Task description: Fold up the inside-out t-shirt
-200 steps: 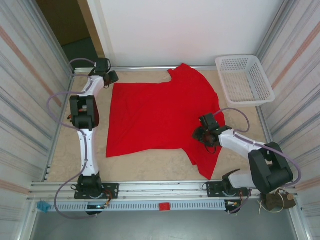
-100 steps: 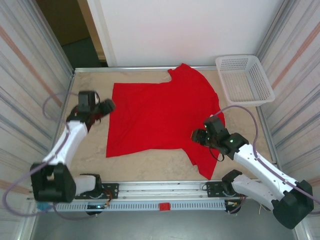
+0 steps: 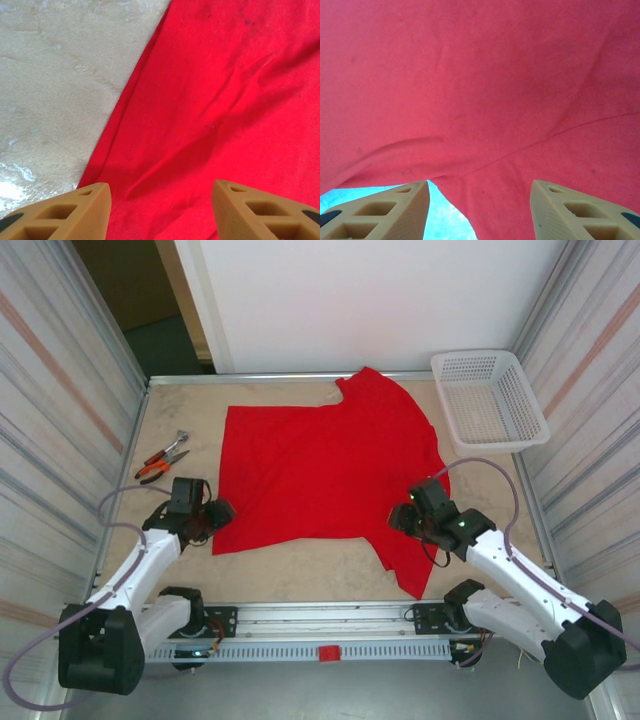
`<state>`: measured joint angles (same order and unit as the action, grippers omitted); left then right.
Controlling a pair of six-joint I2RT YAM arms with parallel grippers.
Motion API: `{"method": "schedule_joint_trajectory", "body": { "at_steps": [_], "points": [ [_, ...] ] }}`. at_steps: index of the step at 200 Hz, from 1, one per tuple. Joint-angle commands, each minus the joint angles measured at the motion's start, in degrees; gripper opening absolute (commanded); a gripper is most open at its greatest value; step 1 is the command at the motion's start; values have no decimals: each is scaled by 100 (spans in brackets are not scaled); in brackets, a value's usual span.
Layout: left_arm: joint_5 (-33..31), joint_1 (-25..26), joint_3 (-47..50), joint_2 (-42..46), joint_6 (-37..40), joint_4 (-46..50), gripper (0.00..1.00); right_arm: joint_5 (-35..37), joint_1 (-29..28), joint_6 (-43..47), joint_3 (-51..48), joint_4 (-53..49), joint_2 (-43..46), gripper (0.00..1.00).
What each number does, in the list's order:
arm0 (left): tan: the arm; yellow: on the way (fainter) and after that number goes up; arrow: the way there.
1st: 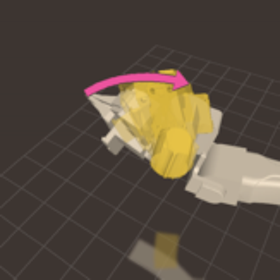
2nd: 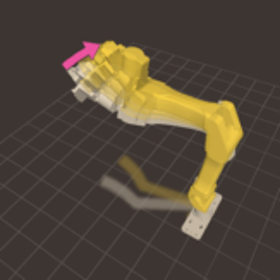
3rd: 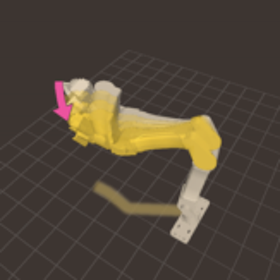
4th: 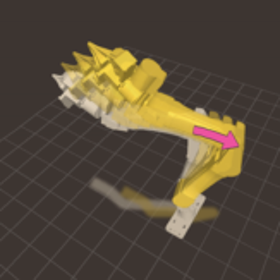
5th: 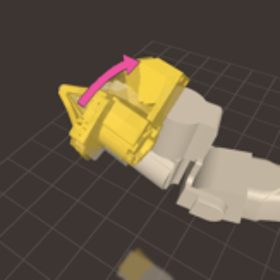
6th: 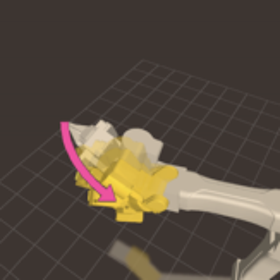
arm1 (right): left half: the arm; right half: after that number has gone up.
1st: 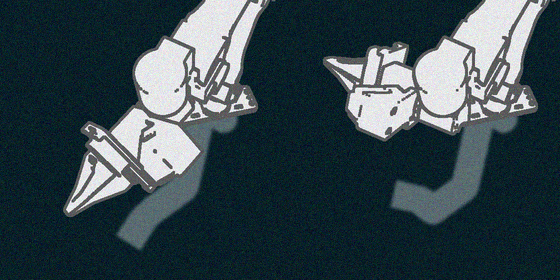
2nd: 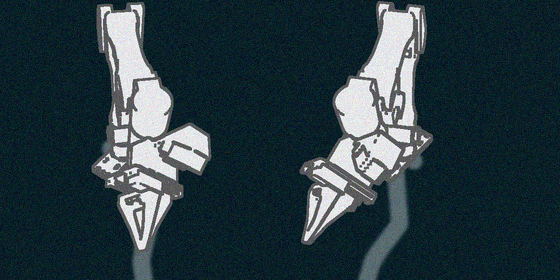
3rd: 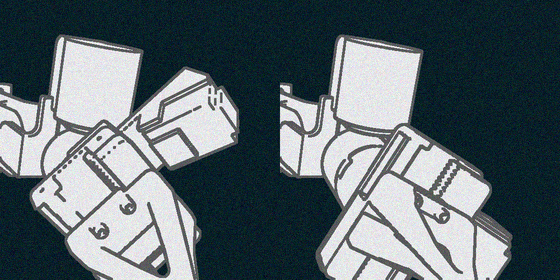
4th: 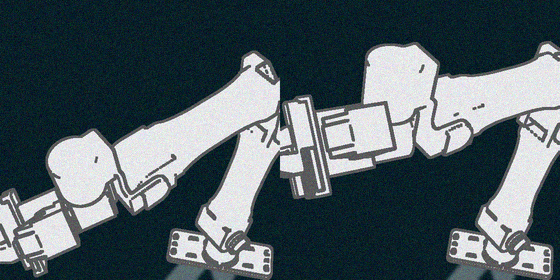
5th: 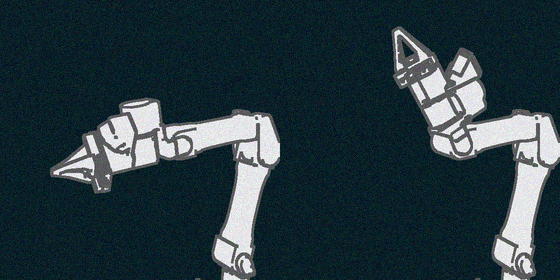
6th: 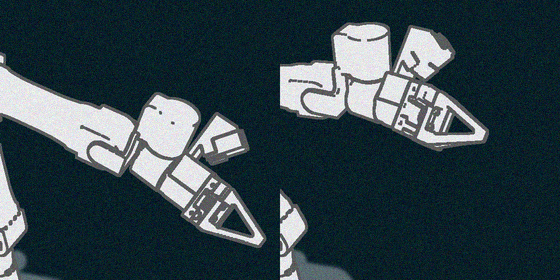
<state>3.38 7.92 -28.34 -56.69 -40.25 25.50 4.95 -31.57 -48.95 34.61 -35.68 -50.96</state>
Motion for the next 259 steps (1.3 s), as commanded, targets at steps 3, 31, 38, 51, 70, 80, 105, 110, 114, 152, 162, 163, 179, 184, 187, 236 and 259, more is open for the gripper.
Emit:
{"method": "schedule_joint_trajectory", "body": {
  "at_steps": [3, 31, 38, 51, 70, 80, 105, 110, 114, 152, 162, 163, 179, 184, 187, 236, 259],
  "points": [
    [-451, 147, 261, 98, -193, 118, 55, 122, 204, -80, -128, -158, 301, 54],
    [-550, 157, 478, 118, -265, -17, 55, -18, 451, -21, -182, -176, 378, 54],
    [-564, 156, 484, 61, -273, -54, 55, -42, 474, -2, -191, -176, 370, 54],
    [-549, 157, 488, -69, -287, -155, 55, -62, 503, 33, -186, -185, 359, 54],
    [-545, 157, 469, -306, -304, -321, 52, -71, 520, 51, -170, -249, 401, 54],
    [-557, 157, 437, -426, -297, -405, 48, -56, 529, 58, -182, -284, 451, 54],
    [-540, 157, 328, -670, -188, -598, 28, -73, 573, 74, -183, -389, 581, 54],
    [-548, 157, 271, -713, -142, -586, 19, -73, 583, 82, -173, -423, 601, 54],
    [-556, 157, 220, -728, -106, -549, 13, -81, 590, 91, -166, -450, 619, 54],
    [-679, 106, -422, -171, 362, 121, 0, -73, 659, 194, -53, -789, 814, 54],
    [-696, 104, -580, 113, 442, 328, 0, -72, 661, 230, -8, -894, 841, 54],
    [-697, 104, -587, 144, 445, 344, 0, -73, 661, 233, 1, -900, 841, 54],
    [-684, 72, -694, 509, 480, 529, 0, -223, 661, 353, 45, -972, 814, 54],
    [-656, 54, -707, 597, 486, 563, 0, -326, 661, 405, 64, -982, 765, 54],
    [-644, 40, -710, 637, 488, 576, 0, -395, 661, 430, 76, -997, 732, 54],
    [-389, -285, -544, 789, 468, 530, 0, -329, -545, 429, 245, -1182, 35, 50],
    [-338, -335, -532, 746, 464, 469, 0, -83, -1449, 187, 357, -1163, -380, 42]
  ]
}}
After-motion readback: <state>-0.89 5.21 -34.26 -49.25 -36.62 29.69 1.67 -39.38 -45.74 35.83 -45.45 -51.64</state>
